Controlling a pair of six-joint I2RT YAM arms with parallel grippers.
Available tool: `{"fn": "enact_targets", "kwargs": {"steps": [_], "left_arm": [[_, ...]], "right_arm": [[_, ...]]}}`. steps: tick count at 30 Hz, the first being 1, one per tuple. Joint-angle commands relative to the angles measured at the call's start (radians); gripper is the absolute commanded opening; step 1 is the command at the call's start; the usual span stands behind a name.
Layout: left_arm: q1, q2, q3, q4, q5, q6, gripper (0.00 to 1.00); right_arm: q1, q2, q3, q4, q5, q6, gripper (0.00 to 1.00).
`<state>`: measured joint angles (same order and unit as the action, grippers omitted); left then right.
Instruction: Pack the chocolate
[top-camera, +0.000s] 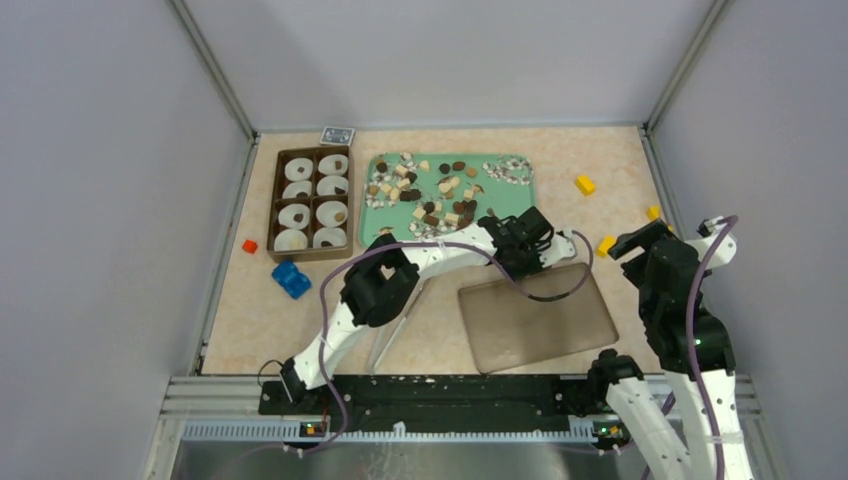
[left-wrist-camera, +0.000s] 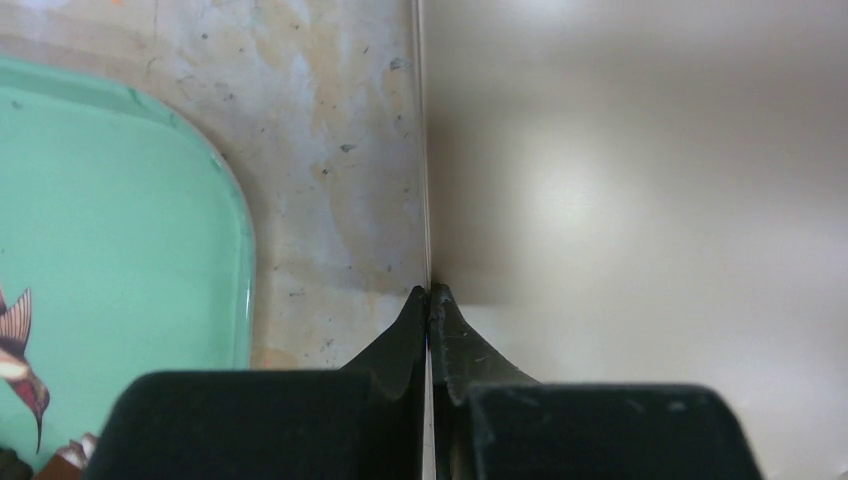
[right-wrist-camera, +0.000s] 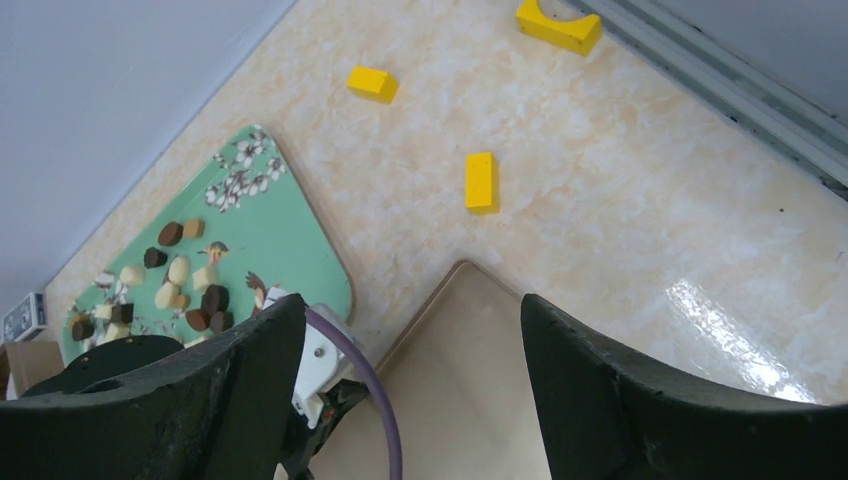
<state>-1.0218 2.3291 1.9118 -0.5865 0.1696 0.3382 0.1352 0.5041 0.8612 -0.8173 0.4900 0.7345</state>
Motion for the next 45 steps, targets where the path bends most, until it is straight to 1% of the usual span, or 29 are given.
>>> {"fn": "enact_targets", "kwargs": {"steps": [1,4,7,12,16,19,23,24,26,30,32,34,36,38,41,43,45], "left_arm": [[-0.003,-0.023,0.079,-0.067,-0.057,-0.054,0.00],[-0.003,-0.093,0.071,-0.067,-0.096,-0.074,0.00],[-0.002,-0.178,0.028,-0.057,-0.156,-0.098,0.00],[0.007,-0.317,-0.056,-0.013,-0.295,-0.169,0.00],[0.044,-0.366,-0.051,-0.053,-0.309,-0.233,0.00],[0.071,-0.421,-0.087,-0.055,-0.289,-0.241,0.00],[0.107,-0.494,-0.135,-0.009,-0.248,-0.280,0.00],[0.117,-0.509,-0.141,-0.003,-0.235,-0.289,0.00],[0.134,-0.539,-0.158,0.012,-0.222,-0.307,0.00],[0.174,-0.586,-0.178,0.019,-0.225,-0.336,0.00],[0.208,-0.609,-0.182,0.012,-0.214,-0.373,0.00],[0.257,-0.643,-0.217,0.027,-0.161,-0.387,0.00],[0.296,-0.680,-0.255,0.045,-0.113,-0.394,0.00],[0.314,-0.711,-0.276,0.052,-0.093,-0.392,0.00],[0.325,-0.747,-0.286,0.057,-0.071,-0.402,0.00],[0.329,-0.765,-0.287,0.058,-0.060,-0.411,0.00],[0.332,-0.775,-0.284,0.055,-0.044,-0.419,0.00]], "right_arm": [[-0.007,0.020,0.062,-0.001,0.060,-0.059,0.78],[-0.007,0.042,0.067,-0.001,0.025,-0.083,0.79],[-0.007,0.056,0.057,-0.006,0.000,-0.075,0.79],[-0.007,0.079,0.048,0.006,0.003,-0.070,0.84],[-0.007,0.112,0.064,0.042,-0.064,-0.074,0.85],[-0.007,0.127,0.046,0.093,-0.164,-0.074,0.85],[-0.007,0.183,-0.005,0.179,-0.348,-0.076,0.85],[-0.007,0.198,-0.016,0.197,-0.383,-0.071,0.85],[-0.007,0.232,-0.029,0.228,-0.437,-0.053,0.91],[-0.008,0.257,-0.035,0.300,-0.551,-0.042,0.93],[-0.007,0.258,-0.028,0.293,-0.547,-0.053,0.93],[-0.007,0.263,-0.012,0.256,-0.524,-0.076,0.93],[-0.008,0.260,-0.018,0.264,-0.551,-0.094,0.94],[-0.007,0.250,-0.053,0.330,-0.647,-0.099,0.94],[-0.007,0.223,-0.136,0.499,-0.819,-0.061,0.94],[-0.007,0.205,-0.190,0.590,-0.867,-0.014,0.94],[-0.006,0.205,-0.222,0.646,-0.889,0.012,0.94]]}}
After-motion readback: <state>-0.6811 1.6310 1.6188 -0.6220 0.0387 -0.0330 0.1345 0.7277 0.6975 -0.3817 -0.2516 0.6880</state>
